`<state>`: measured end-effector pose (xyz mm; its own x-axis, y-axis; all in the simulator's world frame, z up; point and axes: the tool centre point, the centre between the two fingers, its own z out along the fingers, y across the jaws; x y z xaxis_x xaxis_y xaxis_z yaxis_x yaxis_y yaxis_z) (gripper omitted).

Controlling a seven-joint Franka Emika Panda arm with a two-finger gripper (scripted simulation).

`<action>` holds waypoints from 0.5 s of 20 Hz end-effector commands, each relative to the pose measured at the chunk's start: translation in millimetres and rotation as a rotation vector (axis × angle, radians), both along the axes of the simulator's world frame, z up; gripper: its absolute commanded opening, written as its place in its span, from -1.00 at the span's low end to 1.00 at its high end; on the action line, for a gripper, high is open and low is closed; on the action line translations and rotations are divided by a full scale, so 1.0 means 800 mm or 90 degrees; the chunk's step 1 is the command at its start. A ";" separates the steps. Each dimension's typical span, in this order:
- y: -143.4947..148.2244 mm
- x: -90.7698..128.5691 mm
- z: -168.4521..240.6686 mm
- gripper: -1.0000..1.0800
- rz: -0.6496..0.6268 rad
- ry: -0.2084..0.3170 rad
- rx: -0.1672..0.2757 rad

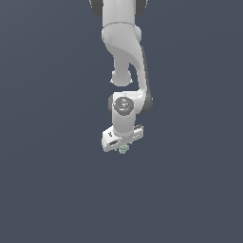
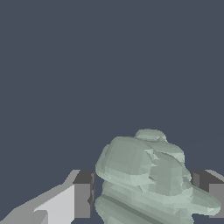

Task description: Pick up the object and move it to a goal position.

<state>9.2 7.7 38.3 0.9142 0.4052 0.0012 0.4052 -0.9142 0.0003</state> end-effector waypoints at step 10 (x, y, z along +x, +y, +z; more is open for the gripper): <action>-0.028 -0.008 0.037 -1.00 0.000 0.000 0.000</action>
